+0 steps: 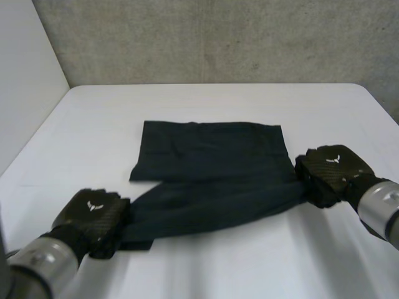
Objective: Fold the shorts.
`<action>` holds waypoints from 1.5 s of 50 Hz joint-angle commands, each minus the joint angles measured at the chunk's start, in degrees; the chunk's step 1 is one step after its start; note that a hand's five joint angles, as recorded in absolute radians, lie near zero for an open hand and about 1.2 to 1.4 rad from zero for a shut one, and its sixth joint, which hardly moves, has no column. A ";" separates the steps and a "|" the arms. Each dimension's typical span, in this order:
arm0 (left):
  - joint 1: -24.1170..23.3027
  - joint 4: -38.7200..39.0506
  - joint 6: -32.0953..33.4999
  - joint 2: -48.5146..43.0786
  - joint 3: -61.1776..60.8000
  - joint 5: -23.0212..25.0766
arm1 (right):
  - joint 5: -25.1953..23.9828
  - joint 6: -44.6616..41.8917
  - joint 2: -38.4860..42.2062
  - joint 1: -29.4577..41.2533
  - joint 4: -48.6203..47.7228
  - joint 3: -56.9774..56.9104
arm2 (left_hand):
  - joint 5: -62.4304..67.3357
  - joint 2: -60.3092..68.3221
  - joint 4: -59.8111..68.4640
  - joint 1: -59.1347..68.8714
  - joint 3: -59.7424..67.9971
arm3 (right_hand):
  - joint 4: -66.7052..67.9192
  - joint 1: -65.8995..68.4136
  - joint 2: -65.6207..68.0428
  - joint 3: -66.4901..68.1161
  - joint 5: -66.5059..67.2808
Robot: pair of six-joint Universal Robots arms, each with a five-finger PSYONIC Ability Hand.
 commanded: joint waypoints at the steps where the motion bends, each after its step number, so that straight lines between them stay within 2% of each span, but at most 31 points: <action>1: -0.05 -12.23 0.93 10.43 0.12 0.14 | 0.79 -19.69 -5.79 -0.83 20.56 -1.02 | 14.48 11.42 11.28 15.46 11.79 | 11.91 24.68 12.46 13.97 15.03; 3: -0.04 -14.16 1.36 12.19 0.83 0.23 | 0.53 -24.08 -7.63 -0.83 27.75 -1.98 | 14.48 11.42 11.28 15.46 11.79 | 11.91 24.68 12.46 13.97 15.03; 6: 0.13 -16.02 2.42 14.48 1.97 0.31 | -0.17 -25.43 -8.87 -0.92 32.26 -3.12 | 14.48 11.42 11.28 15.46 11.79 | 11.91 24.68 12.46 13.97 15.03; 11: 0.57 -12.69 4.79 13.08 1.45 1.02 | -1.14 -22.01 -8.70 -1.09 28.69 -6.02 | 14.48 11.42 11.28 15.46 11.79 | 11.91 24.68 12.46 13.97 15.03; 13: 0.66 -7.69 6.81 8.70 2.23 1.37 | -1.49 -20.34 -7.30 -1.09 26.05 -6.55 | 14.48 11.42 11.28 15.46 11.79 | 11.91 24.68 12.46 13.97 15.03; 17: 0.75 1.81 10.85 -0.26 5.92 1.37 | -1.15 -16.38 2.44 -0.48 17.61 -9.80 | 14.48 11.42 11.28 15.46 11.79 | 11.91 24.68 12.46 13.97 15.03; 21: 0.75 9.90 14.11 -10.98 13.12 1.19 | 1.31 -13.74 11.76 0.31 13.56 -16.04 | 14.48 11.42 11.28 15.46 11.79 | 11.91 24.68 12.46 13.97 15.03; 23: 0.05 12.88 15.51 -17.47 18.90 0.85 | 4.21 -12.86 16.07 1.28 13.03 -19.90 | 14.48 11.42 11.28 15.46 11.79 | 11.91 24.68 12.46 13.97 15.03; 30: 0.31 14.31 17.80 -36.03 38.07 0.49 | 14.13 -12.51 29.68 5.67 6.98 -32.99 | 14.48 11.42 11.28 15.46 11.79 | 11.91 24.68 12.46 13.97 15.03; 35: 0.04 13.60 18.07 -49.99 56.07 -3.10 | 15.64 -12.42 36.20 6.12 0.91 -38.54 | 14.48 11.42 11.28 15.46 11.79 | 11.91 24.68 12.46 13.97 15.03; 42: -0.13 13.78 19.56 -59.42 67.44 -4.69 | 15.30 -12.50 43.14 8.13 -6.65 -43.90 | 14.48 11.42 11.28 15.46 11.79 | 11.91 24.68 12.46 13.97 15.03; 43: -0.13 13.86 19.73 -60.48 68.32 -4.61 | 15.29 -12.51 43.76 8.40 -7.27 -44.17 | 14.48 11.42 11.28 15.46 11.79 | 4.14 16.91 4.70 6.20 7.26; 44: -0.13 14.04 19.74 -60.83 68.51 -4.52 | 15.38 -12.51 44.29 8.57 -7.88 -44.52 | 4.68 1.62 1.48 5.65 1.98 | -11.26 1.52 -10.70 -9.20 -8.14; 45: -0.22 14.22 19.74 -61.01 68.59 -4.52 | 15.73 -12.51 44.82 8.66 -8.50 -44.79 | -11.07 -14.13 -14.28 -10.10 -13.77 | -28.40 -15.62 -27.84 -26.34 -25.28; 46: -0.39 14.65 19.82 -61.19 68.68 -4.61 | 16.25 -12.24 45.43 8.84 -9.64 -45.48 | -29.55 -32.61 -32.75 -28.57 -32.24 | -58.09 -45.32 -57.54 -56.03 -54.97; 47: -0.92 16.05 20.00 -61.36 68.86 -4.78 | 16.78 -12.07 45.53 8.84 -10.17 -45.67 | -55.52 -58.58 -58.72 -54.54 -58.21 | -58.09 -45.32 -57.54 -56.03 -54.97; 49: -1.45 17.99 19.91 -61.28 68.68 -4.87 | 17.92 -11.11 45.27 8.84 -11.31 -45.67 | -55.15 -58.21 -58.35 -54.17 -57.85 | -58.09 -45.32 -57.54 -56.03 -54.97; 53: -3.03 22.12 19.39 -60.49 66.93 -5.48 | 21.26 -2.87 39.84 8.58 -13.34 -43.48 | -55.47 -58.53 -58.68 -54.50 -58.17 | -58.09 -45.32 -57.54 -56.03 -54.97; 56: -3.03 22.65 19.30 -57.33 63.42 -5.92 | 20.66 2.24 35.43 8.14 -13.16 -40.23 | -55.30 -58.36 -58.51 -54.33 -58.00 | -58.09 -45.32 -57.54 -56.03 -54.97; 60: -3.38 22.65 19.12 -51.62 55.60 -6.72 | 18.64 7.09 28.93 8.14 -12.55 -33.73 | -55.14 -58.19 -58.34 -54.16 -57.83 | -58.09 -45.32 -57.54 -56.03 -54.97; 66: -3.65 23.79 18.95 -43.80 40.77 -5.67 | 11.61 8.06 19.96 7.52 -10.35 -19.05 | -54.97 -58.02 -58.17 -53.99 -57.66 | -58.09 -45.32 -57.54 -56.03 -54.97; 72: -3.21 27.39 18.68 -42.73 33.71 -4.17 | 5.98 7.89 14.59 5.06 -11.31 -5.97 | -55.14 -58.19 -58.34 -54.16 -57.83 | -50.63 -37.85 -50.07 -48.57 -47.51; 75: -2.07 30.21 18.68 -43.26 32.04 -3.99 | 5.54 7.80 14.68 4.89 -13.16 -3.14 | -55.13 -58.19 -58.34 -54.16 -57.83 | -49.09 -36.32 -48.54 -47.04 -45.98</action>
